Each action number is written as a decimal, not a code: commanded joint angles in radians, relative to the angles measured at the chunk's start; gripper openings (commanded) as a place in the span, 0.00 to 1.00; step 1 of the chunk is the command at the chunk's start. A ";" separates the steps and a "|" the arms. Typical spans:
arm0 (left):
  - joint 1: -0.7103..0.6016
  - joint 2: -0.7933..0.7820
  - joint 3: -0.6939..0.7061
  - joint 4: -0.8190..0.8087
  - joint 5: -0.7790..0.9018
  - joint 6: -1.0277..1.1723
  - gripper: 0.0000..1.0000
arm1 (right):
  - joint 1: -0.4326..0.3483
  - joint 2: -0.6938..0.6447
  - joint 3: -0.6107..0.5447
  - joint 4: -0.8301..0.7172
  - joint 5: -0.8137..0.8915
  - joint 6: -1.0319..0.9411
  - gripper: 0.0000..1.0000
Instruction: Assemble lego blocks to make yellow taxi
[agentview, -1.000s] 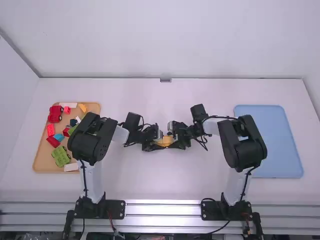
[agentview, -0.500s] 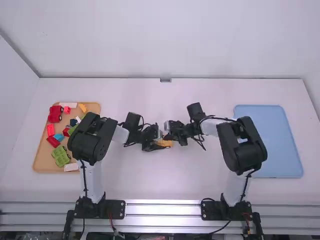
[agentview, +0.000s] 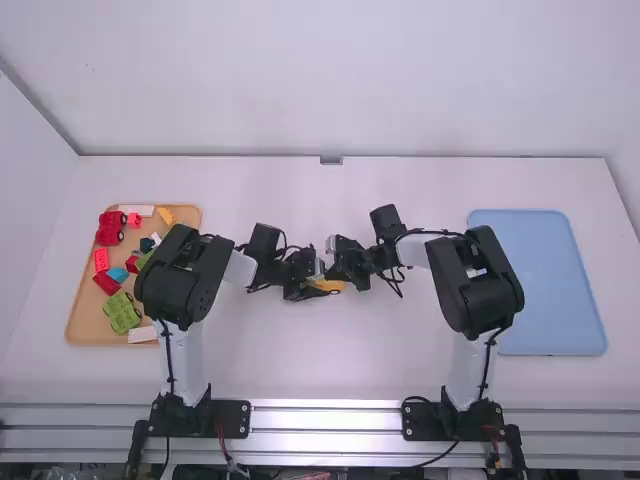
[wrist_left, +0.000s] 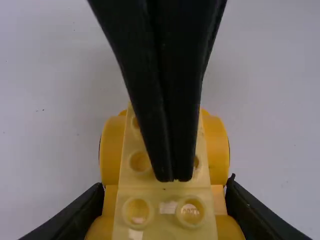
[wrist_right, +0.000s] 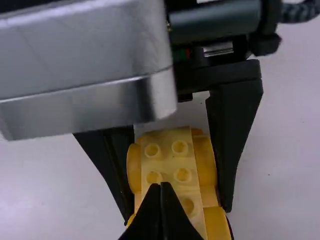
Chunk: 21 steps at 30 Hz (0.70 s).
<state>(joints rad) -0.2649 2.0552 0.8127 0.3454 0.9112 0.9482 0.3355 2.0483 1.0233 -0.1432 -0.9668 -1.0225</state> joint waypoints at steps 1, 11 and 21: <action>-0.004 0.019 0.000 -0.015 -0.012 -0.017 0.37 | -0.024 0.092 -0.055 -0.017 0.226 -0.013 0.00; -0.005 0.019 0.000 -0.013 -0.011 -0.017 0.42 | -0.111 -0.018 0.037 -0.030 -0.095 -0.040 0.48; -0.004 0.019 0.045 -0.055 -0.040 -0.017 0.61 | -0.175 -0.224 0.083 -0.057 -0.004 0.107 0.99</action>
<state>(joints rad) -0.2676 2.0552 0.8364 0.3115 0.9016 0.9375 0.1524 1.8729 1.0901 -0.1875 -1.0103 -0.9573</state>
